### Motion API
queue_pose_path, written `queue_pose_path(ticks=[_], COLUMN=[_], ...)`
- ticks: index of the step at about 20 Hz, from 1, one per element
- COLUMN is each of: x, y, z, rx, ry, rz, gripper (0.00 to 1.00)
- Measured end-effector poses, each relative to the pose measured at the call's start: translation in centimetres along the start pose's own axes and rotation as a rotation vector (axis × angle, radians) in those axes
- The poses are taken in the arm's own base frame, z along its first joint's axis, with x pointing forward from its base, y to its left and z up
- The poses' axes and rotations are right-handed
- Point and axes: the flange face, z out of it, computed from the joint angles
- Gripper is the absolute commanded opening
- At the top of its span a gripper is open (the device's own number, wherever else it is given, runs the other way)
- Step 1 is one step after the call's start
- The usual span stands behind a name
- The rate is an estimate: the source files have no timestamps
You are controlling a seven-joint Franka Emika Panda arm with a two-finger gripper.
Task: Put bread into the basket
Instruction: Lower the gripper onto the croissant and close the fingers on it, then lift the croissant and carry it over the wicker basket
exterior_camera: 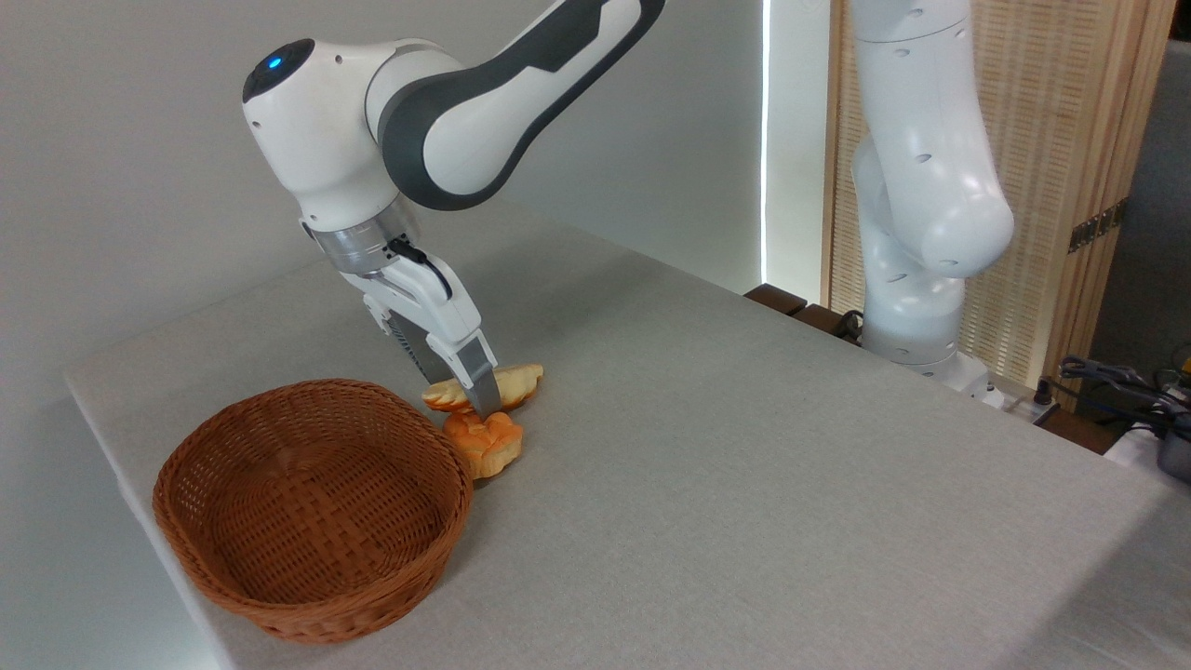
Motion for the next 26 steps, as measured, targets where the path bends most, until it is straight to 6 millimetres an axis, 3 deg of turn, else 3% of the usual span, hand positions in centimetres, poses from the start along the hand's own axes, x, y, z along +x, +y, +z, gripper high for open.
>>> queue_pose_path(ticks=[11, 20, 26], x=[-0.6, -4.2, -3.3], y=[0.0, 1.9, 0.3], z=[-1.0, -7.2, -10.0], rx=[-0.002, -0.019, 0.065], ry=[0.011, 0.063, 0.249], rz=[-0.002, 0.02, 0.0], gripper=[0.32, 0.35, 0.38])
